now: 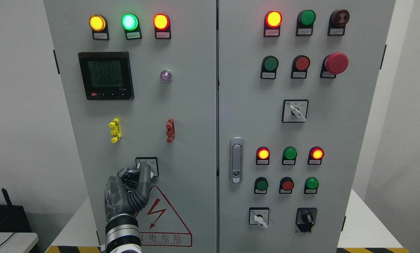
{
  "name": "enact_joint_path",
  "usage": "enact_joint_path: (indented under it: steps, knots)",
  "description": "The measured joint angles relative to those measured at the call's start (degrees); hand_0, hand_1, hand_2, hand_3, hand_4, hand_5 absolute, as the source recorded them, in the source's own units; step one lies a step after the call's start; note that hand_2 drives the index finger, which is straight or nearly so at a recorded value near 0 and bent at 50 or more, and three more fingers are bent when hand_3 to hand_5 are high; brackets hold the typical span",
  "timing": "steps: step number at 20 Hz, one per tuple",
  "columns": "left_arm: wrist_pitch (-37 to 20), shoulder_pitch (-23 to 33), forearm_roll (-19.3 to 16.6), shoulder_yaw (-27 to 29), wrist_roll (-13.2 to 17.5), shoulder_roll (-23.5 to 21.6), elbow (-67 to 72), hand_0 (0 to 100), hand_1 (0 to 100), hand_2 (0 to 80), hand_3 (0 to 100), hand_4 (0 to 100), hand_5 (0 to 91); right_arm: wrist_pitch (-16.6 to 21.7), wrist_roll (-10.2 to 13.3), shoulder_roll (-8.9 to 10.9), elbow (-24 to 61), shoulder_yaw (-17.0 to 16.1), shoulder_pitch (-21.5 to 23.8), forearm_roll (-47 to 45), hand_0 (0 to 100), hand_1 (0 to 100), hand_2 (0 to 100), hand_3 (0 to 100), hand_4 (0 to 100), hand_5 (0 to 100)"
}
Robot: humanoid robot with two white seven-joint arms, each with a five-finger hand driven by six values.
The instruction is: Turn on light switch 1
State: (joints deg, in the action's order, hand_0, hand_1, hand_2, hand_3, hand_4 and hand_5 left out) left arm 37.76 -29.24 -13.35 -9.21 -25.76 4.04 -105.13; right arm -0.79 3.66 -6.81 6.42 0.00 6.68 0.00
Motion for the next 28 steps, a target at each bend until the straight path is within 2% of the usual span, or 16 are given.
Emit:
enact_joint_path:
  steps: [5, 8, 10, 12, 18, 28]
  knots:
    - [-0.03, 0.04, 0.05, -0.01, 0.20, 0.01, 0.00, 59, 23, 65.7, 79, 79, 66.3, 0.00, 0.01, 0.00, 0.00, 0.00, 0.00, 0.00, 12, 39, 0, 0, 0, 0]
    - [-0.12, 0.21, 0.06, -0.02, 0.22, 0.01, 0.00, 50, 21, 65.7, 79, 79, 66.0, 0.00, 0.01, 0.00, 0.00, 0.00, 0.00, 0.00, 12, 39, 0, 0, 0, 0]
    - [-0.13, 0.32, 0.06, -0.01, 0.22, 0.01, 0.00, 34, 27, 65.7, 79, 79, 65.9, 0.00, 0.01, 0.01, 0.00, 0.00, 0.00, 0.00, 12, 39, 0, 0, 0, 0]
    - [-0.13, 0.40, 0.07, -0.01, 0.22, 0.01, -0.01, 25, 29, 65.7, 79, 79, 65.8, 0.00, 0.01, 0.01, 0.00, 0.00, 0.00, 0.00, 12, 39, 0, 0, 0, 0]
    - [-0.16, 0.58, 0.07, -0.01, 0.13, 0.04, -0.12, 9, 32, 65.7, 79, 78, 65.7, 0.00, 0.01, 0.00, 0.00, 0.00, 0.00, 0.00, 12, 39, 0, 0, 0, 0]
    - [-0.39, 1.04, 0.04, 0.01, -0.11, 0.05, -0.54, 5, 34, 65.9, 79, 79, 65.4, 0.00, 0.01, 0.01, 0.00, 0.00, 0.00, 0.00, 12, 39, 0, 0, 0, 0]
